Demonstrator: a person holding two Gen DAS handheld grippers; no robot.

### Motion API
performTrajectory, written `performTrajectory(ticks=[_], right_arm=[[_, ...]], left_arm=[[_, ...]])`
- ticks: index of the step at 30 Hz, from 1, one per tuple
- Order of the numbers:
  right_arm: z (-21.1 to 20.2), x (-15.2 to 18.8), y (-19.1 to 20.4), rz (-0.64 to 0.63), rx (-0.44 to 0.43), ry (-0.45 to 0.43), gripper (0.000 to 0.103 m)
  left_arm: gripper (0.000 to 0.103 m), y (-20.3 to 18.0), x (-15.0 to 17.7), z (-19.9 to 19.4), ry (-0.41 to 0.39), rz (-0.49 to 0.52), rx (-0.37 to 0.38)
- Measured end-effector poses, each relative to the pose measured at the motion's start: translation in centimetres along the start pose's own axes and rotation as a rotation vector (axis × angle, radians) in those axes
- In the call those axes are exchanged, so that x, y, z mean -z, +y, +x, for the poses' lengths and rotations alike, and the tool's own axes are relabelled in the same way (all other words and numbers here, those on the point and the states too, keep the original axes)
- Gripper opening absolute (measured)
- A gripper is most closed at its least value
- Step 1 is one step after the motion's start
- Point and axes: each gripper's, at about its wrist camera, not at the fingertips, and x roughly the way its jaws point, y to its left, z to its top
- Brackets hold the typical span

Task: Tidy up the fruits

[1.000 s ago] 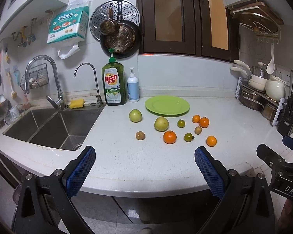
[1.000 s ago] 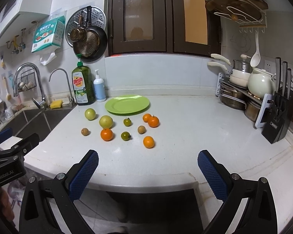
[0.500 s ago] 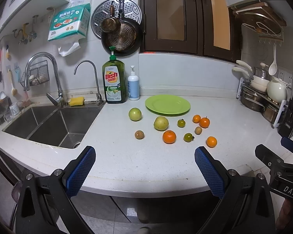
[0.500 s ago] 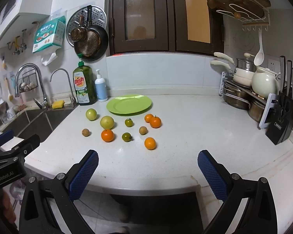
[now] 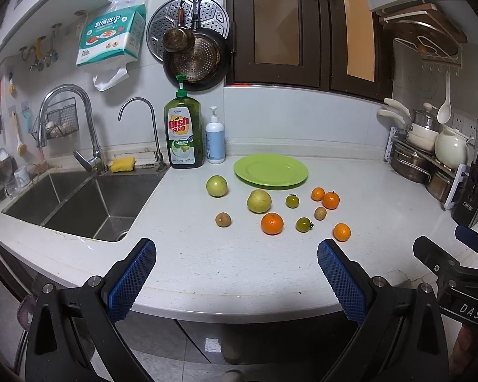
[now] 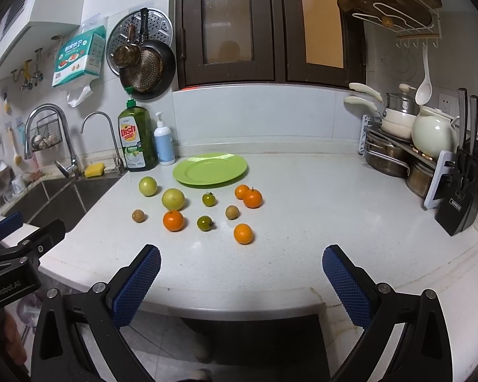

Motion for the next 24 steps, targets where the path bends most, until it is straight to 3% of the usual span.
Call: performTrajectory(ticks=[24], right_arm=[[0.9, -0.1, -1.0, 0.021, 0.004, 0.008, 0.102]], left_arm=[[0.103, -0.8, -0.5, 1.0, 0.018, 0.003, 0.028]])
